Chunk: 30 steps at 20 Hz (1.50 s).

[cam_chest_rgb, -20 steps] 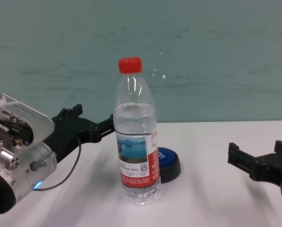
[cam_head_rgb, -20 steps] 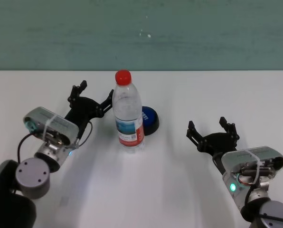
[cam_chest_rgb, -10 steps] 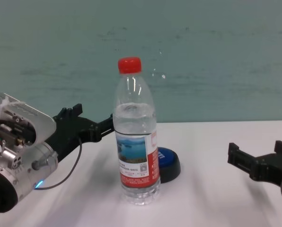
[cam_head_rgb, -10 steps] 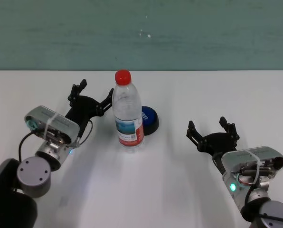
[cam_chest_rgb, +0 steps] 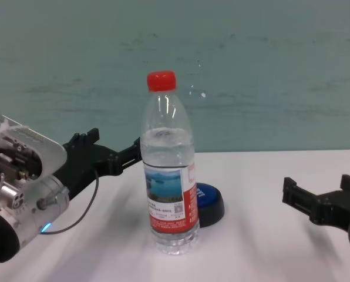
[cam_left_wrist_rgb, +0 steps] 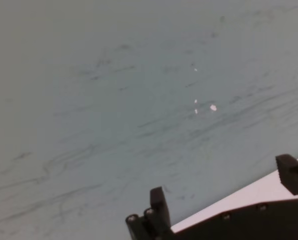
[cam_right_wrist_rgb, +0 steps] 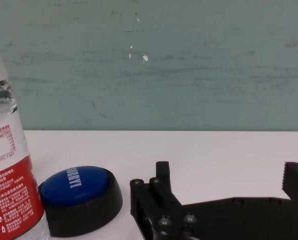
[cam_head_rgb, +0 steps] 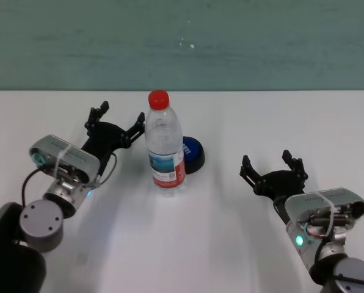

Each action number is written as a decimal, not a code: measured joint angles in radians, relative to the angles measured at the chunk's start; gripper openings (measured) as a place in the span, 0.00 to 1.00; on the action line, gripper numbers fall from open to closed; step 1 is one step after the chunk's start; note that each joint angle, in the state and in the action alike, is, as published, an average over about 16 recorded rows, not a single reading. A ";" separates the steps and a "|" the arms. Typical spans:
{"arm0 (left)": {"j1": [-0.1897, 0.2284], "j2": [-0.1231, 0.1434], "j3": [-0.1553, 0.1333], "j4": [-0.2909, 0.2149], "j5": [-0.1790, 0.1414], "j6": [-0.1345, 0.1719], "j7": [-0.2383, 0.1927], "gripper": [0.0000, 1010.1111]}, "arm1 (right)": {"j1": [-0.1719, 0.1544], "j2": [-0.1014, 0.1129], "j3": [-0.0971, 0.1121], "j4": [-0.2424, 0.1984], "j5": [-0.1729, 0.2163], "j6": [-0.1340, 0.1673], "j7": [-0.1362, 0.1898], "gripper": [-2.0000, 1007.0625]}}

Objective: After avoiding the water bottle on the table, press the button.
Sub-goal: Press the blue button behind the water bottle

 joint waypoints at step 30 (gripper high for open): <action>0.149 0.086 -0.127 -0.219 -0.118 0.052 -0.057 1.00 | 0.000 0.000 0.000 0.000 0.000 0.000 0.000 1.00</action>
